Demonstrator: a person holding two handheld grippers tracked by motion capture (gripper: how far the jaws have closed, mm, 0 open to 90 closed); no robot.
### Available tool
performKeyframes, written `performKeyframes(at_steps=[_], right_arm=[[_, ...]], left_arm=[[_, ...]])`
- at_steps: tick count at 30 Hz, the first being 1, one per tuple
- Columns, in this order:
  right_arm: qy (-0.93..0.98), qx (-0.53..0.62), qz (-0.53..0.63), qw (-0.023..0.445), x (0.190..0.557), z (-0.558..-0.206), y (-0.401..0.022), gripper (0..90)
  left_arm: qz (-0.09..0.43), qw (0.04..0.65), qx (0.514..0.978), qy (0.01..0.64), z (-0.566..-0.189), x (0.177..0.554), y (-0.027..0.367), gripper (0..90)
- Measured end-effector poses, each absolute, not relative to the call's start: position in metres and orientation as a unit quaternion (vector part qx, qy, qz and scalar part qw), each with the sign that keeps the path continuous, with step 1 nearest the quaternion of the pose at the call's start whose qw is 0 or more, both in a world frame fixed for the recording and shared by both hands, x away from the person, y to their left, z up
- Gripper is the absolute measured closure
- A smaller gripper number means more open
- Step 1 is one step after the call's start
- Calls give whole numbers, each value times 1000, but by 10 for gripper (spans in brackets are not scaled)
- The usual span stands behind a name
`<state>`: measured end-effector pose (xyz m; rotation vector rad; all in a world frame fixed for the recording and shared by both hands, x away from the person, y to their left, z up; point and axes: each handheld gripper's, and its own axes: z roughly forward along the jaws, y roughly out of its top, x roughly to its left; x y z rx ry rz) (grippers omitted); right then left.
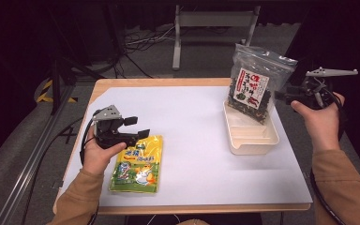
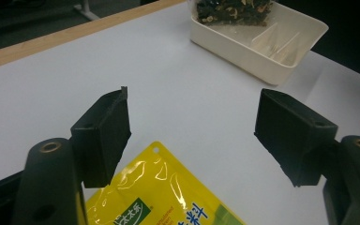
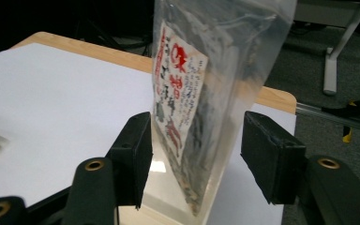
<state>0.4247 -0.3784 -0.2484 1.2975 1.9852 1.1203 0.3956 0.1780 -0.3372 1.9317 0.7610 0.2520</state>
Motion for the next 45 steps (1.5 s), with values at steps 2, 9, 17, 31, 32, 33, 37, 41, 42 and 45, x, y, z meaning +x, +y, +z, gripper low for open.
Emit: performKeyframes(at_steps=[2,9,17,31,32,33,37,41,42,45], right_arm=[[732,473,421,251,420,-248,-375,437],[751,445,430,232,412,-247,-355,437],[771,409,440,212,410,-246,-326,427],[799,351,455,179,425,-260,-269,380],[799,351,455,179,425,-260,-269,380],[801,345,456,176,426,-261,-264,378],[808,325,464,160,431,-267,-243,374],[818,309,463,144,436,-273,-222,376],[820,307,463,141,437,-275,-219,376],[825,298,462,129,440,-281,-204,377]], left_arm=[[101,500,799,319,-337,396,179,273],[108,491,804,317,-335,395,182,266],[105,493,801,323,-330,391,193,253],[120,496,786,348,-331,373,216,249],[120,496,786,348,-331,373,216,249],[121,496,785,351,-331,371,219,249],[127,497,780,358,-331,365,227,249],[130,499,776,364,-330,361,234,248],[130,499,775,366,-330,360,235,248],[131,501,772,368,-330,359,239,247]])
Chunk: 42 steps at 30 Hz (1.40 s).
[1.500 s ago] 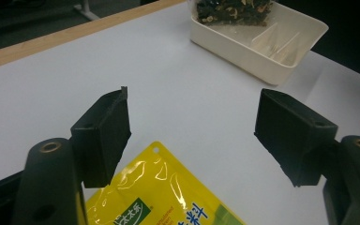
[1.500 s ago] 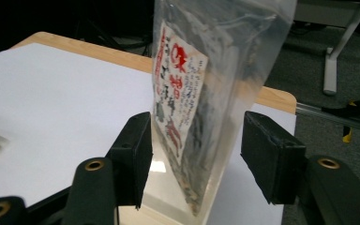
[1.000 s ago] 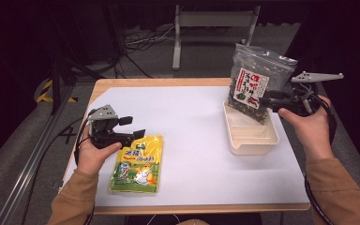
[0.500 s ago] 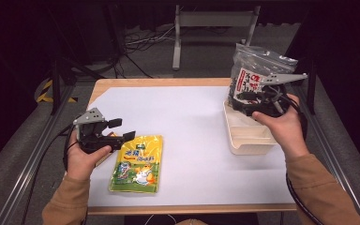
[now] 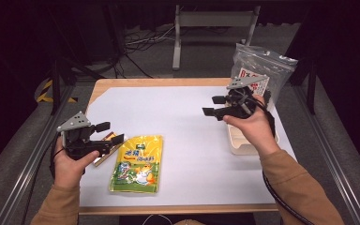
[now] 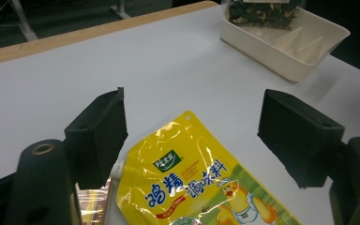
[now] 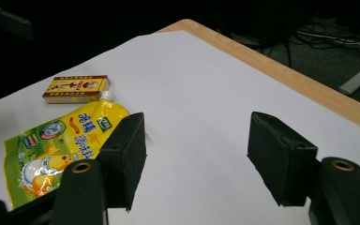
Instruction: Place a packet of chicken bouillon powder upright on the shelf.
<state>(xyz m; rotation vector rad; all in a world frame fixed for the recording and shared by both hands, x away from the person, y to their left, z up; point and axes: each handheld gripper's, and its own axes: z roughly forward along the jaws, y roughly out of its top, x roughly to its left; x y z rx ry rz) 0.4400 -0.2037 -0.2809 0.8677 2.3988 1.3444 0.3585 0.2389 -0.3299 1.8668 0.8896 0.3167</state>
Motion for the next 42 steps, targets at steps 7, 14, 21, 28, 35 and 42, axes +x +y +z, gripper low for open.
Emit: performKeyframes(at_steps=[7,14,21,28,35,42], right_arm=[[839,281,454,102,446,-298,-170,380],[850,273,444,73,456,-316,-143,383],[858,272,433,56,464,-332,-124,394],[865,262,425,39,469,-349,-109,410],[879,252,403,28,476,-366,-96,449],[883,258,391,8,482,-383,-85,420]], left_arm=[[130,501,770,372,-329,358,243,247],[134,500,771,371,-328,360,246,248],[133,501,767,378,-329,361,250,250],[132,500,769,377,-330,363,250,250],[142,500,770,371,-329,362,250,261],[137,499,769,375,-329,362,250,261]])
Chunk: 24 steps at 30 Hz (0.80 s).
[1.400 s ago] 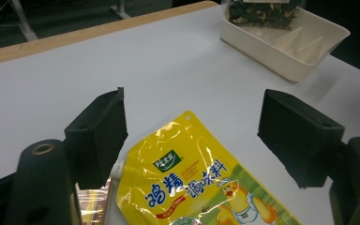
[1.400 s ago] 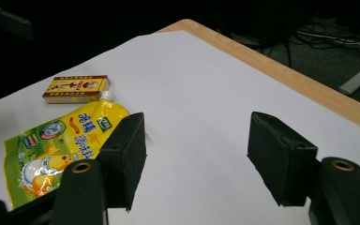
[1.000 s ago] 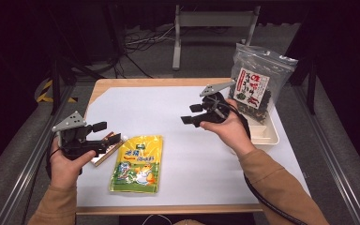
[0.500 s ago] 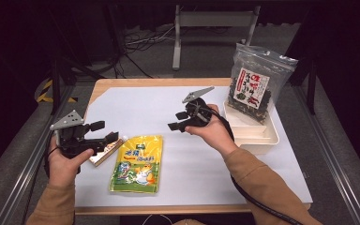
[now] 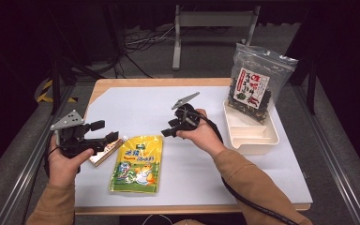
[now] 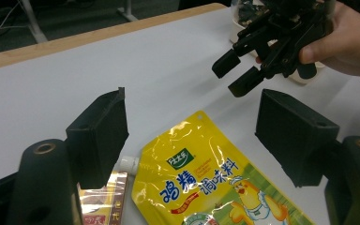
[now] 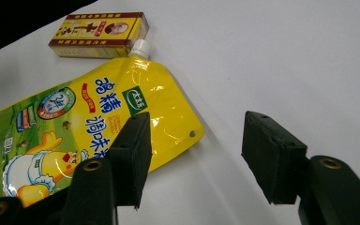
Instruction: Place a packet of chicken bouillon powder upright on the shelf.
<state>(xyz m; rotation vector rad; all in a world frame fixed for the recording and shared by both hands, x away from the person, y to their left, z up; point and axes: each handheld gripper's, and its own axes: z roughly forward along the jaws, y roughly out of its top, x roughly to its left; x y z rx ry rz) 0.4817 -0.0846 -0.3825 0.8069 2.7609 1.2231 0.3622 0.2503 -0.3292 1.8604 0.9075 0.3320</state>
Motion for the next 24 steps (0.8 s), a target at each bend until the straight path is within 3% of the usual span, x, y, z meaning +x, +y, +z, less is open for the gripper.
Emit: performKeyframes(at_steps=[24], right_arm=[[890,271,363,-42,492,-432,-47,372]], left_arm=[[126,485,771,394,-342,362,257,254]])
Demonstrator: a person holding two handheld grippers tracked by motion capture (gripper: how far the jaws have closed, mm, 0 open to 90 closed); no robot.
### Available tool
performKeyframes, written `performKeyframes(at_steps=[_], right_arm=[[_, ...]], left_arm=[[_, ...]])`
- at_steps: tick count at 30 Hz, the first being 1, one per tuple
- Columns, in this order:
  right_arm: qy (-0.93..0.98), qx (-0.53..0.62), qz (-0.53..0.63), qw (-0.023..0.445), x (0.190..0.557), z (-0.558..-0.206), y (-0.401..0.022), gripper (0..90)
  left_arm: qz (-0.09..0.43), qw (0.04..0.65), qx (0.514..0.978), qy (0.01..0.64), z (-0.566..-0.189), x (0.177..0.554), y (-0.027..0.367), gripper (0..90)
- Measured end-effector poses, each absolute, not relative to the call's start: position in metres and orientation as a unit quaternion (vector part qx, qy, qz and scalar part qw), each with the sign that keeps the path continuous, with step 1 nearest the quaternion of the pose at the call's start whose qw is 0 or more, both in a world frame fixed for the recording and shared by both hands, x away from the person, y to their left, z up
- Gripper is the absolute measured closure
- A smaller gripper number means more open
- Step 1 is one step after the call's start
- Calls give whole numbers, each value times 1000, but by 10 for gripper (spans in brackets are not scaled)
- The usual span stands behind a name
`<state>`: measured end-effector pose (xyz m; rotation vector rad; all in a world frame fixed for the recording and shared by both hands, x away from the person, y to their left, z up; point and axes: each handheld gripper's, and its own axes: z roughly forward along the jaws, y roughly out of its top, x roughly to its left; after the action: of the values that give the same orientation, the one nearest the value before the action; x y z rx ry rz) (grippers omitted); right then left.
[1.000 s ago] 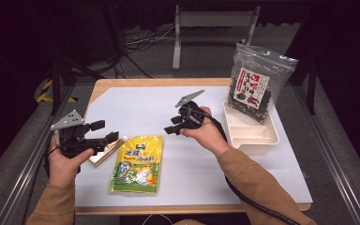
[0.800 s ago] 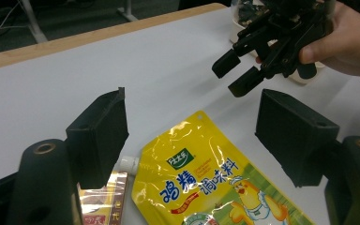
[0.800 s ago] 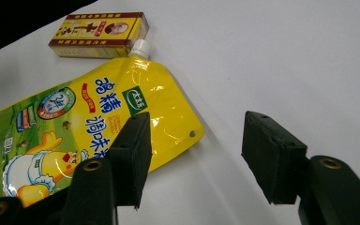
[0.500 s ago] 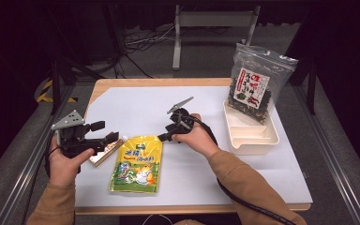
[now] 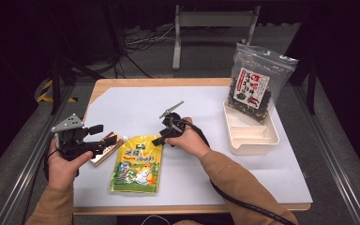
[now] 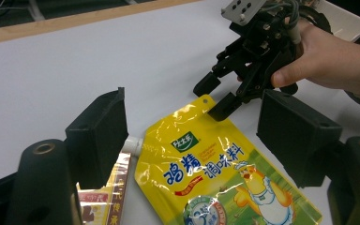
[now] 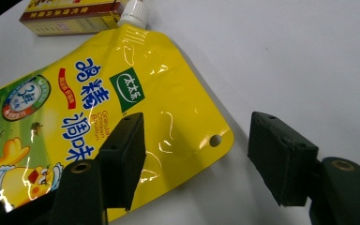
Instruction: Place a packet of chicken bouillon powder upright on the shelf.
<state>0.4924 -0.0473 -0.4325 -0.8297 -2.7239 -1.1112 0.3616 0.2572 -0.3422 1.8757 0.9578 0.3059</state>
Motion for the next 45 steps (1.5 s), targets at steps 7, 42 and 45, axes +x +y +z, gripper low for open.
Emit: performKeyframes(at_steps=[7,42,45], right_arm=[[-894,-263,-357,57,492,-436,-36,369],[-903,-234,-357,46,470,-406,-24,511],[-909,-224,-349,44,470,-408,-22,525]], left_arm=[[126,477,770,404,-347,355,263,253],[67,435,797,413,-390,373,237,271],[70,435,797,412,-389,373,236,270]])
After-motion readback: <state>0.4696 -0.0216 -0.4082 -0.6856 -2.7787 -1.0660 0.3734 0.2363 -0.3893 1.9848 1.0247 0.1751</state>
